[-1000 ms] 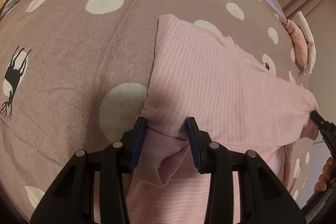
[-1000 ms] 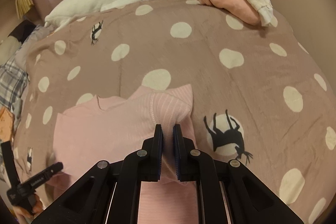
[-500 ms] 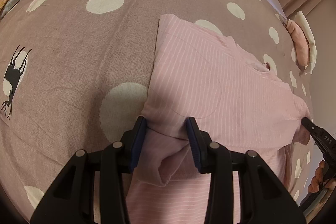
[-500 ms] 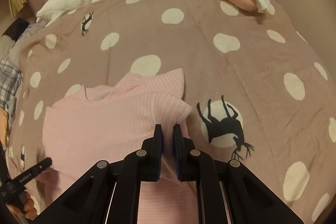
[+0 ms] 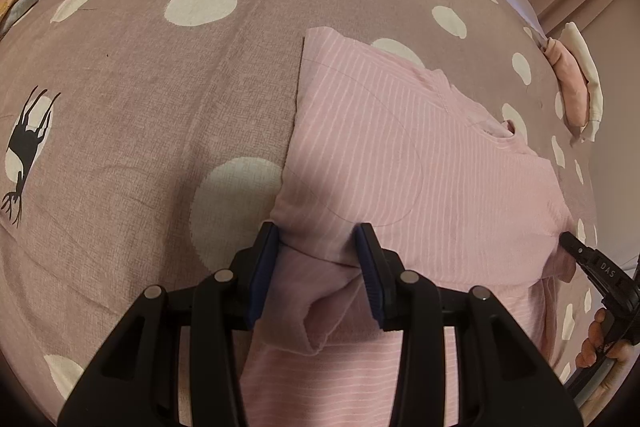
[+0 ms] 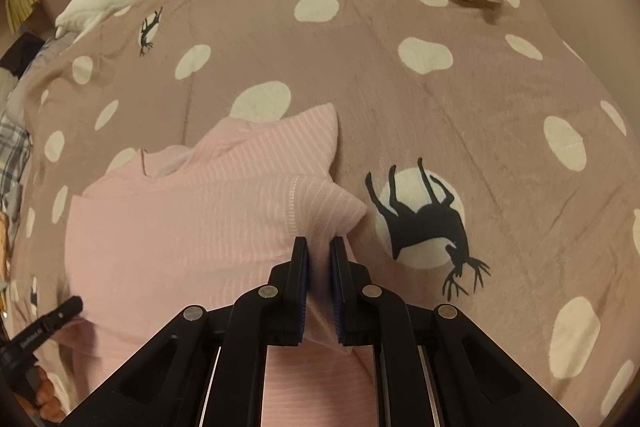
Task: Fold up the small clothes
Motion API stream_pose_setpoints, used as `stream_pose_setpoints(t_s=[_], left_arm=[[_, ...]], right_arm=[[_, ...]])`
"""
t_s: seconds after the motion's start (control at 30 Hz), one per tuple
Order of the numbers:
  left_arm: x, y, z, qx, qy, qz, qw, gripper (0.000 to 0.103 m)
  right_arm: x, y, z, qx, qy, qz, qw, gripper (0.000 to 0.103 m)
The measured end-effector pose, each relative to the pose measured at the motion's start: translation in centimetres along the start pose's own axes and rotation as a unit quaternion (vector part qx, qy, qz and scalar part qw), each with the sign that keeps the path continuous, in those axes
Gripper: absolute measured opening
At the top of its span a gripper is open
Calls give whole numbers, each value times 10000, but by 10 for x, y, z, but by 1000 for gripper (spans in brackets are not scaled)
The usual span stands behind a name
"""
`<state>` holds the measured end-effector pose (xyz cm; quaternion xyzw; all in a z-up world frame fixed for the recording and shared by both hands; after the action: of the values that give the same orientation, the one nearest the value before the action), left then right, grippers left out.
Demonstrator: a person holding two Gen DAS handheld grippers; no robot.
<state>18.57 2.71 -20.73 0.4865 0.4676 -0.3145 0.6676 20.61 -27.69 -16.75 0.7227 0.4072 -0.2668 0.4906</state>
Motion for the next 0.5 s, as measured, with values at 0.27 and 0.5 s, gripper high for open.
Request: stream_pose_setpoints(t_s=[0.27,0.5], left_arm=[[0,0,0,9,16,16,10000,41],[0,0,1,6,12,27,10000,41]], right_arm=[[6,-3,5,35,-55,-46,10000,11],[11,-4,7,50,-103,-99,9999,11]])
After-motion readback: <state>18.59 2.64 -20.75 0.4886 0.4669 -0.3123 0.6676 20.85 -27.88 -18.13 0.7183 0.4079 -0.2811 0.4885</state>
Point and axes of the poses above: each gripper's, at about its wrist camera, not at the fingertips, and x roughly the way its jaws point, z to its right, y to its top, the point moved 4 cm from there along x, roughly the way its jaws point, and after that the axes turned 14 degrees about y, right-handed, at the moved point
